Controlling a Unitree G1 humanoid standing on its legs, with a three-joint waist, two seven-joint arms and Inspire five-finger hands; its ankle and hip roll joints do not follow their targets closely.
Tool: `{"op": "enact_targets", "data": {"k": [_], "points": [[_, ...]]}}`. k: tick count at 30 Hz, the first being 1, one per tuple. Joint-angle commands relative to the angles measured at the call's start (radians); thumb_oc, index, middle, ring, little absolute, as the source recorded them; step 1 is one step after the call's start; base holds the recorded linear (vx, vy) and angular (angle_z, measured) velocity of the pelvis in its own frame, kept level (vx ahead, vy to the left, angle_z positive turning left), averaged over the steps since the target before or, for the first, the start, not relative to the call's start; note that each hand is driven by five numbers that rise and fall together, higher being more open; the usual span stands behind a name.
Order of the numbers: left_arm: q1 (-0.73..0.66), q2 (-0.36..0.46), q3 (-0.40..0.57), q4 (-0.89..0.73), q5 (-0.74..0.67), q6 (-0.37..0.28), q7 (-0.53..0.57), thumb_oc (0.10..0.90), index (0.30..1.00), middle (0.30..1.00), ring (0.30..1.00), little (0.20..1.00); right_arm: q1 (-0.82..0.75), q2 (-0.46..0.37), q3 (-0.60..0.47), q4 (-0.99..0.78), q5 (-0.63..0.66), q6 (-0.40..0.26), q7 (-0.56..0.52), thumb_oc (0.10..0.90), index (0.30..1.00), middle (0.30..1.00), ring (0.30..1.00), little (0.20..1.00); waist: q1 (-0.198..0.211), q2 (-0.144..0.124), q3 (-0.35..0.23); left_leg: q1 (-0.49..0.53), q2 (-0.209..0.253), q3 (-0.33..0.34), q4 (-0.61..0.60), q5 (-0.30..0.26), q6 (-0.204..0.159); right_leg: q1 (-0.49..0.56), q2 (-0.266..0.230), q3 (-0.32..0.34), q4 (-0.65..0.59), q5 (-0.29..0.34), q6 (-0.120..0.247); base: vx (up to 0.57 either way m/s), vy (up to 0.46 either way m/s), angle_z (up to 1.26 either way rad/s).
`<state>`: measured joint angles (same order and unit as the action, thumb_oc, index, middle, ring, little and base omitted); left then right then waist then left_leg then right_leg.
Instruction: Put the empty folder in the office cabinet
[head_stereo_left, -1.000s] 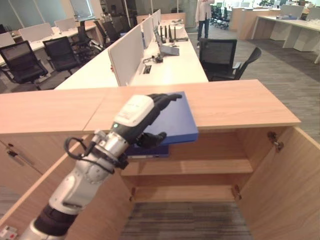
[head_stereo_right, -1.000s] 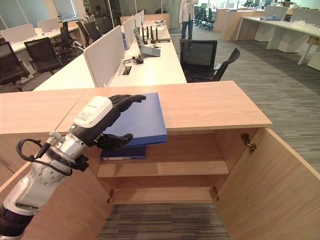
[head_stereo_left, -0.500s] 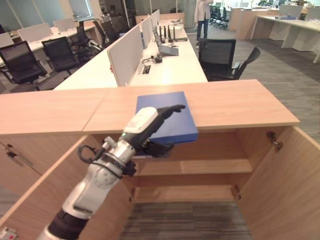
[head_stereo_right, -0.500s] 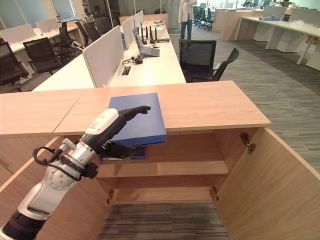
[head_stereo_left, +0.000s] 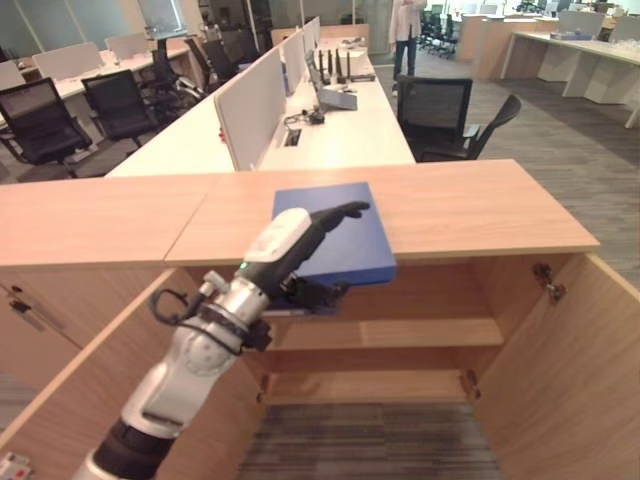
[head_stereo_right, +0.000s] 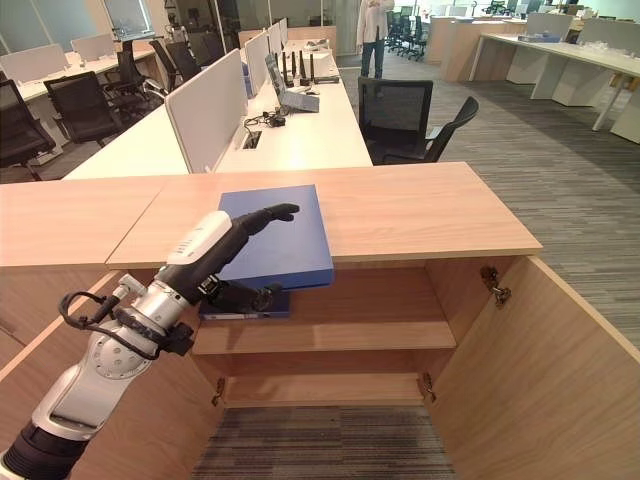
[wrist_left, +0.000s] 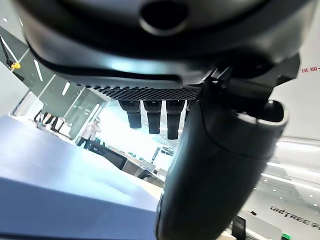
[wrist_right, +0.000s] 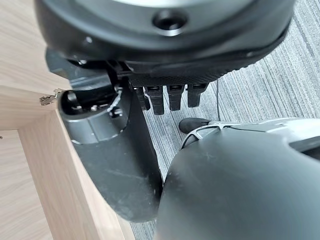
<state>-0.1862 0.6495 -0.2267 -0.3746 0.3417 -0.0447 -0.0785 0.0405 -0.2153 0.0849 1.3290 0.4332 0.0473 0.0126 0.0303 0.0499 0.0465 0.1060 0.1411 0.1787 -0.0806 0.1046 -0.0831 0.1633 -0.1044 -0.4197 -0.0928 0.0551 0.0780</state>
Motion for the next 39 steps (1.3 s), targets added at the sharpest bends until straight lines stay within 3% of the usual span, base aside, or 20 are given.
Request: {"op": "enact_targets", "data": {"k": [1,13,27,39], "points": [[-0.159,0.042,0.102,-0.064,0.090,-0.062,0.097,0.800,0.900,0.900,0.900,0.900,-0.021,0.025,0.036,-0.011,-0.007,-0.009,-0.011,0.800,0.900,0.900,0.900,0.900,0.002,-0.048,0.018,0.048,0.019,-0.037,-0.007,-0.095,-0.053,-0.008,-0.033,0.042,0.006,0.009,0.052,0.00,0.000,0.00],[-0.179,0.011,0.033,0.035,0.297,-0.052,0.140,0.800,0.900,0.900,0.900,0.900,-0.018,0.016,0.039,-0.023,-0.013,-0.014,-0.037,0.800,0.900,0.900,0.900,0.900,-0.010,-0.053,0.021,0.046,0.019,-0.031,-0.007,-0.100,-0.051,-0.016,-0.032,0.051,0.006,0.009,0.051,0.00,-0.001,-0.02],[-0.176,-0.043,-0.006,0.066,0.286,-0.041,0.127,0.800,0.900,0.900,0.900,0.900,-0.017,0.012,0.035,-0.031,-0.003,-0.015,-0.046,0.800,0.900,0.900,0.900,0.900,-0.017,-0.053,0.023,0.048,0.015,-0.028,-0.007,-0.102,-0.047,-0.016,-0.033,0.057,0.006,0.009,0.051,0.00,0.000,0.00],[-0.170,-0.042,-0.002,0.069,0.315,-0.045,0.154,0.800,0.900,0.900,0.900,0.900,-0.015,0.014,0.037,-0.026,-0.002,-0.016,-0.048,0.800,0.900,0.900,0.900,0.900,-0.016,-0.054,0.023,0.052,0.016,-0.027,-0.007,-0.106,-0.046,-0.014,-0.033,0.059,0.006,0.009,0.052,0.00,0.000,0.00]]}}
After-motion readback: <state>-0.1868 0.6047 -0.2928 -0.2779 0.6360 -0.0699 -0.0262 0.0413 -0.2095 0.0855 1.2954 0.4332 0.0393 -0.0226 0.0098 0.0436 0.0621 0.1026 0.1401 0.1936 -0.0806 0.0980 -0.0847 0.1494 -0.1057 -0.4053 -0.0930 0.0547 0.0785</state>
